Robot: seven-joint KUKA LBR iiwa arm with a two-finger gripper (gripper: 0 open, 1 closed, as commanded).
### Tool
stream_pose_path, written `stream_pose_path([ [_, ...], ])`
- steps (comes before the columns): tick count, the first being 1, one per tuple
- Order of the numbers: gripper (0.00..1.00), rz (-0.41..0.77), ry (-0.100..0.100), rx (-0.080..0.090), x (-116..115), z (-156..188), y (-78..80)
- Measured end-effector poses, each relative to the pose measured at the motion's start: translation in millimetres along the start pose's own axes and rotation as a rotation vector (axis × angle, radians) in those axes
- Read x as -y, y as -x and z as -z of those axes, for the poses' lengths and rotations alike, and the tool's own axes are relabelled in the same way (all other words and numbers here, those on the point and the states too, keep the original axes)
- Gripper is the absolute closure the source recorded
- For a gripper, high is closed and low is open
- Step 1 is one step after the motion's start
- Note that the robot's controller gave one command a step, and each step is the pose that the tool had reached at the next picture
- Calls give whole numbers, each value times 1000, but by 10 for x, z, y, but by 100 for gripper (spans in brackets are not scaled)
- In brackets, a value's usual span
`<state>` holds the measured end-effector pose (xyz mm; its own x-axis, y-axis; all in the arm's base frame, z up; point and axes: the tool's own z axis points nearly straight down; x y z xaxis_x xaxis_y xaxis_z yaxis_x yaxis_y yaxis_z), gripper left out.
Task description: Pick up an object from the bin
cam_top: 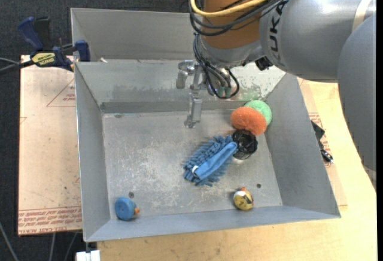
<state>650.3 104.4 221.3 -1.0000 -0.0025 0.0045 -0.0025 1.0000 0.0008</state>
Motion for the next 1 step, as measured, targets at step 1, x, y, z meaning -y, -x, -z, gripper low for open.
stream_pose_path([
  [1, 0, -1, 1, 6, 4, 51, 6],
])
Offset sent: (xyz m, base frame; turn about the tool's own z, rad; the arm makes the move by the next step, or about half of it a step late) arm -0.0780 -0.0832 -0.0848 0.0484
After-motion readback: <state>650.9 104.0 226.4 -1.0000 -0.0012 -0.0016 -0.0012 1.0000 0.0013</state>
